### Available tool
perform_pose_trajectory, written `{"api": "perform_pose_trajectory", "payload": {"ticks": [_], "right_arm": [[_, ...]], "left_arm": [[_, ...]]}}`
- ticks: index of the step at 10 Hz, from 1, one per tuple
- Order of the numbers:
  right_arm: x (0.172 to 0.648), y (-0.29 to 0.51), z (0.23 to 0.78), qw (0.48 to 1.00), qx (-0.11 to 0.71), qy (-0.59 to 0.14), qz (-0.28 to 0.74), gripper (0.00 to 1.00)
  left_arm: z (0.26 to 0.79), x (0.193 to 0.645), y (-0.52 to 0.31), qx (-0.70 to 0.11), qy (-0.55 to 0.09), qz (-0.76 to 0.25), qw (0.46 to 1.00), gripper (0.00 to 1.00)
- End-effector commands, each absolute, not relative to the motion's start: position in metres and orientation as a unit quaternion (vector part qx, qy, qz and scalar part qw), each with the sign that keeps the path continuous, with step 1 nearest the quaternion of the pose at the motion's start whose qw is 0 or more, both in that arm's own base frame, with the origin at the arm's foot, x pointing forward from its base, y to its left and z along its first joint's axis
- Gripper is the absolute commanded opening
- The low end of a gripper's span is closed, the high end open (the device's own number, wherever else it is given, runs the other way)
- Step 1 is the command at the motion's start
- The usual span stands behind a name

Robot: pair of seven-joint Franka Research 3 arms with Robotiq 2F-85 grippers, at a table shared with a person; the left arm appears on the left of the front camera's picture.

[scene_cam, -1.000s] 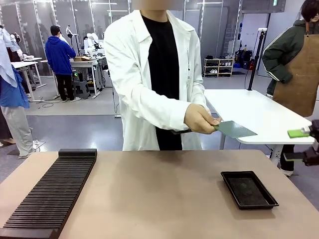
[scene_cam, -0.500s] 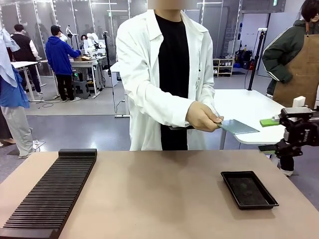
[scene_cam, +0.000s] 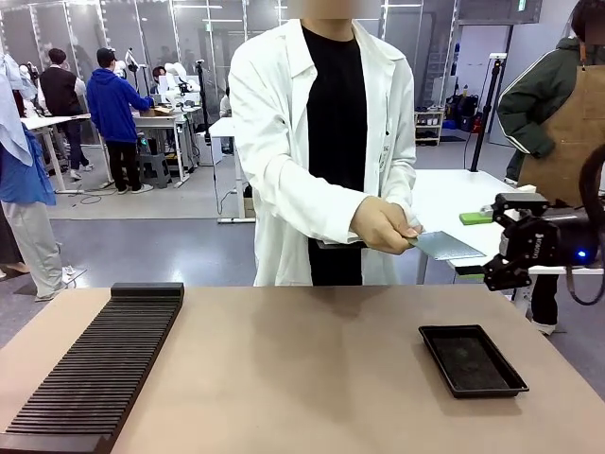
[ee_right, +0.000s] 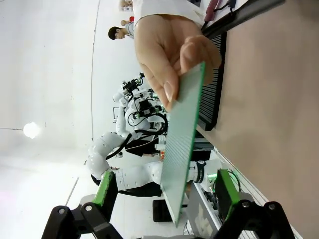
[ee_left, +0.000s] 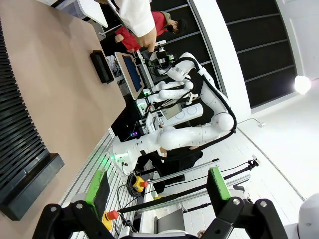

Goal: Inspect the PCB.
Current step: Pick up the Blank PCB that the human is holding.

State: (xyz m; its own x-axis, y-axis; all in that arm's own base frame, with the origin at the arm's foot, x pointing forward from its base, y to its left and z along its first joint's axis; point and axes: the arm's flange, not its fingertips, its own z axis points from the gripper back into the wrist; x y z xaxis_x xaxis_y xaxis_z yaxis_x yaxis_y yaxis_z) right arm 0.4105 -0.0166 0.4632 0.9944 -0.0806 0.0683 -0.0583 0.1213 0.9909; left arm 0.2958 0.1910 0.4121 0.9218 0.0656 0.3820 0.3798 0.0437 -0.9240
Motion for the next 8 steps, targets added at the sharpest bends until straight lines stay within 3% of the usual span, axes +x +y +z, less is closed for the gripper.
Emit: {"api": "perform_pose_trajectory", "payload": {"ticks": [1, 2, 3, 4, 5, 7, 8], "right_arm": [[0.426, -0.006, 0.468, 0.738, 0.674, -0.027, -0.014, 1.00], [0.427, -0.005, 0.466, 0.736, 0.676, -0.021, -0.014, 0.85], [0.427, -0.004, 0.464, 0.732, 0.681, -0.014, -0.019, 0.42], [0.429, -0.002, 0.459, 0.731, 0.682, -0.011, -0.025, 0.27], [0.430, 0.001, 0.457, 0.729, 0.684, -0.005, -0.027, 0.00], [0.431, 0.003, 0.456, 0.729, 0.684, 0.008, -0.032, 0.00], [0.431, 0.004, 0.456, 0.728, 0.685, 0.011, -0.031, 0.06]], "left_arm": [[0.418, 0.295, 0.189, -0.682, -0.157, -0.107, 0.706, 1.00], [0.418, 0.295, 0.189, -0.682, -0.157, -0.107, 0.706, 1.00], [0.418, 0.295, 0.189, -0.682, -0.157, -0.107, 0.706, 1.00], [0.418, 0.295, 0.189, -0.682, -0.157, -0.107, 0.706, 1.00], [0.418, 0.295, 0.189, -0.682, -0.157, -0.107, 0.706, 1.00], [0.418, 0.295, 0.189, -0.682, -0.157, -0.107, 0.706, 1.00], [0.418, 0.295, 0.189, -0.682, -0.157, -0.107, 0.706, 1.00]]}}
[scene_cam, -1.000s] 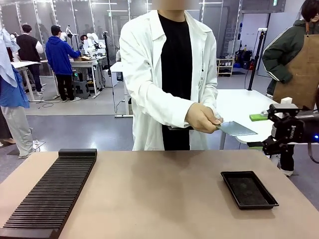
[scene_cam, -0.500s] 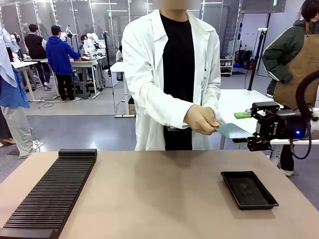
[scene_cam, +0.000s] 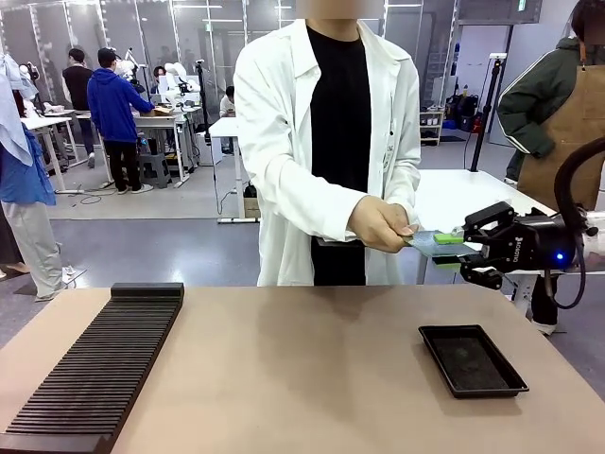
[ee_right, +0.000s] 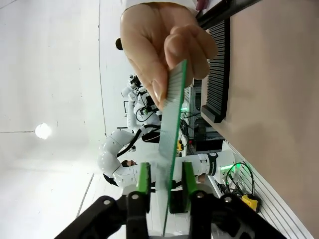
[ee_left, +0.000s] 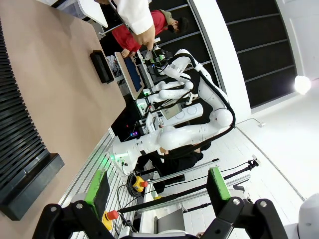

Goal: Inspect the PCB.
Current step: Pick up the Blank PCB that the human is holding.

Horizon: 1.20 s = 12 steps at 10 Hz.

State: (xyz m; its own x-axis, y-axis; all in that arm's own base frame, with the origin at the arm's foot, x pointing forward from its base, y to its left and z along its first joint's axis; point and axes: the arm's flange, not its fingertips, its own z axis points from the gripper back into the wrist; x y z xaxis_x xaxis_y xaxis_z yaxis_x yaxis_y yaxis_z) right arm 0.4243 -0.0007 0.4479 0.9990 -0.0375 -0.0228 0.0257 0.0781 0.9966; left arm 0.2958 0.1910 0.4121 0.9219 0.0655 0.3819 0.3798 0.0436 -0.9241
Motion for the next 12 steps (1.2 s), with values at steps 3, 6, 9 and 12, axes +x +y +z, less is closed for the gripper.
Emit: {"api": "perform_pose_trajectory", "payload": {"ticks": [3, 6, 9, 12], "right_arm": [[0.436, 0.007, 0.454, 0.722, 0.690, 0.011, -0.038, 0.00], [0.438, 0.006, 0.453, 0.723, 0.690, 0.015, -0.039, 0.00], [0.430, 0.002, 0.445, 0.729, 0.684, 0.004, -0.031, 0.00], [0.430, 0.002, 0.445, 0.729, 0.684, 0.004, -0.031, 0.00]], "left_arm": [[0.418, 0.295, 0.189, -0.682, -0.157, -0.107, 0.706, 1.00], [0.418, 0.295, 0.189, -0.682, -0.157, -0.107, 0.706, 1.00], [0.418, 0.295, 0.189, -0.682, -0.157, -0.107, 0.706, 1.00], [0.418, 0.295, 0.189, -0.682, -0.157, -0.107, 0.706, 1.00]]}}
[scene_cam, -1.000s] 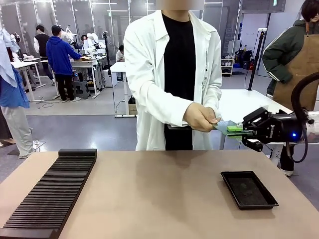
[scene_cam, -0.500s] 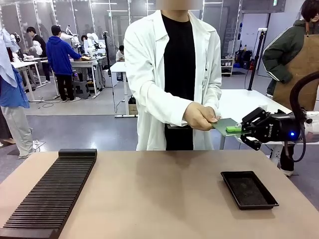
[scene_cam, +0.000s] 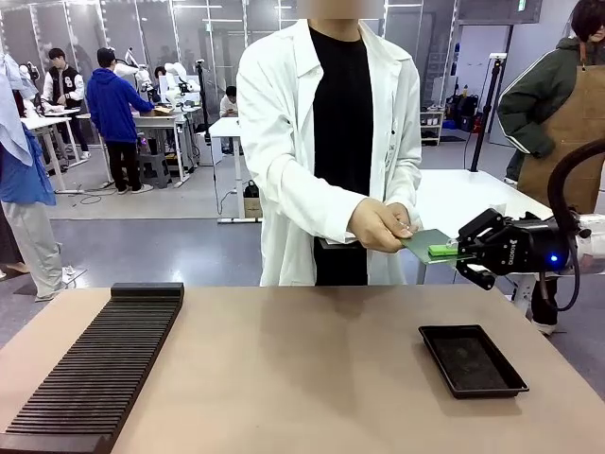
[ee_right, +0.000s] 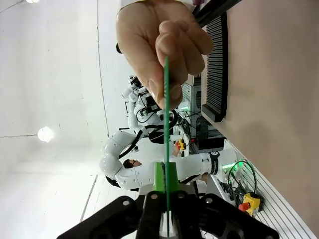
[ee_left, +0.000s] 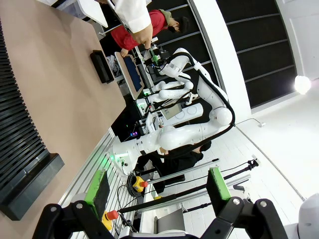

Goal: Inspect the PCB.
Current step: Place the Blank PCB in the ESD tray.

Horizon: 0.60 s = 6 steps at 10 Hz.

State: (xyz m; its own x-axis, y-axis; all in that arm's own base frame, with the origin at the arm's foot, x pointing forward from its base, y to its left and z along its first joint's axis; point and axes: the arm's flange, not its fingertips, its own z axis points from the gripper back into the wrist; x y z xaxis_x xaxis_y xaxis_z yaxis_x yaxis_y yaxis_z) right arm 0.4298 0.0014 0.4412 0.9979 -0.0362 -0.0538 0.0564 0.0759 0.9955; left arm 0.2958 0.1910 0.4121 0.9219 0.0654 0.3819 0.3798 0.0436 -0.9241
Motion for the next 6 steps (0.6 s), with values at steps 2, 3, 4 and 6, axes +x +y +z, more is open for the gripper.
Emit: {"api": "perform_pose_trajectory", "payload": {"ticks": [2, 3, 4, 6], "right_arm": [[0.4300, 0.0024, 0.4454, 0.729, 0.684, 0.004, -0.031, 0.00], [0.4300, 0.0024, 0.4454, 0.729, 0.684, 0.004, -0.031, 0.00], [0.4300, 0.0024, 0.4454, 0.729, 0.684, 0.004, -0.031, 0.00], [0.4300, 0.0024, 0.4454, 0.729, 0.684, 0.004, -0.031, 0.00]], "left_arm": [[0.4179, 0.2950, 0.1893, -0.682, -0.157, -0.107, 0.706, 1.00], [0.4179, 0.2950, 0.1893, -0.682, -0.157, -0.107, 0.706, 1.00], [0.4179, 0.2950, 0.1893, -0.682, -0.157, -0.107, 0.706, 1.00], [0.4179, 0.2950, 0.1893, -0.682, -0.157, -0.107, 0.706, 1.00]]}}
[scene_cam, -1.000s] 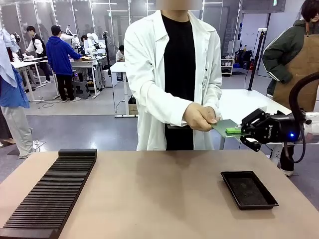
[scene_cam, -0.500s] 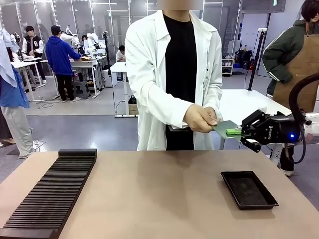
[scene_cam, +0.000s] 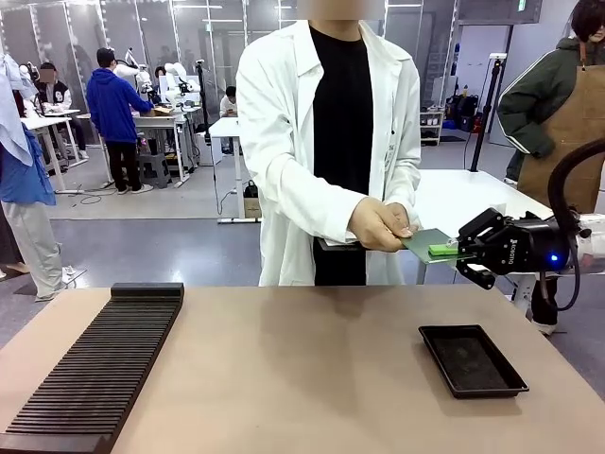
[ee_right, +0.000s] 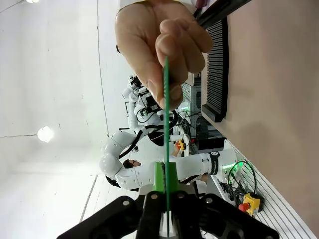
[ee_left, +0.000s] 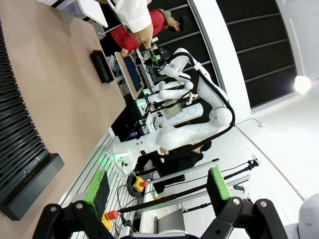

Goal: Inspect the PCB.
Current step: Place the Blank PCB in the ESD tray.

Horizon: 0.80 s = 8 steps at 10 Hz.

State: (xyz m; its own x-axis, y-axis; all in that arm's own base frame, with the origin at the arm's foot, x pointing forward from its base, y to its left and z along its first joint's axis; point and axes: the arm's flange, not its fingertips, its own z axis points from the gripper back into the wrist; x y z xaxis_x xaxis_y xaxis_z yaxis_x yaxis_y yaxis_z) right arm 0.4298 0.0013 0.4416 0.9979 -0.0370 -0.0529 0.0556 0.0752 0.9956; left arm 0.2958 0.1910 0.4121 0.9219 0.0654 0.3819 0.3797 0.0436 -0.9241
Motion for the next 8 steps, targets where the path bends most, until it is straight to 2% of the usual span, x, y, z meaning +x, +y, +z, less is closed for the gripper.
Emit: {"api": "perform_pose_trajectory", "payload": {"ticks": [1, 8], "right_arm": [[0.4300, 0.0024, 0.4454, 0.729, 0.684, 0.004, -0.031, 0.00], [0.4300, 0.0024, 0.4454, 0.729, 0.684, 0.004, -0.031, 0.00]], "left_arm": [[0.4179, 0.2950, 0.1893, -0.682, -0.157, -0.107, 0.706, 1.00], [0.4179, 0.2950, 0.1893, -0.682, -0.157, -0.107, 0.706, 1.00]]}}
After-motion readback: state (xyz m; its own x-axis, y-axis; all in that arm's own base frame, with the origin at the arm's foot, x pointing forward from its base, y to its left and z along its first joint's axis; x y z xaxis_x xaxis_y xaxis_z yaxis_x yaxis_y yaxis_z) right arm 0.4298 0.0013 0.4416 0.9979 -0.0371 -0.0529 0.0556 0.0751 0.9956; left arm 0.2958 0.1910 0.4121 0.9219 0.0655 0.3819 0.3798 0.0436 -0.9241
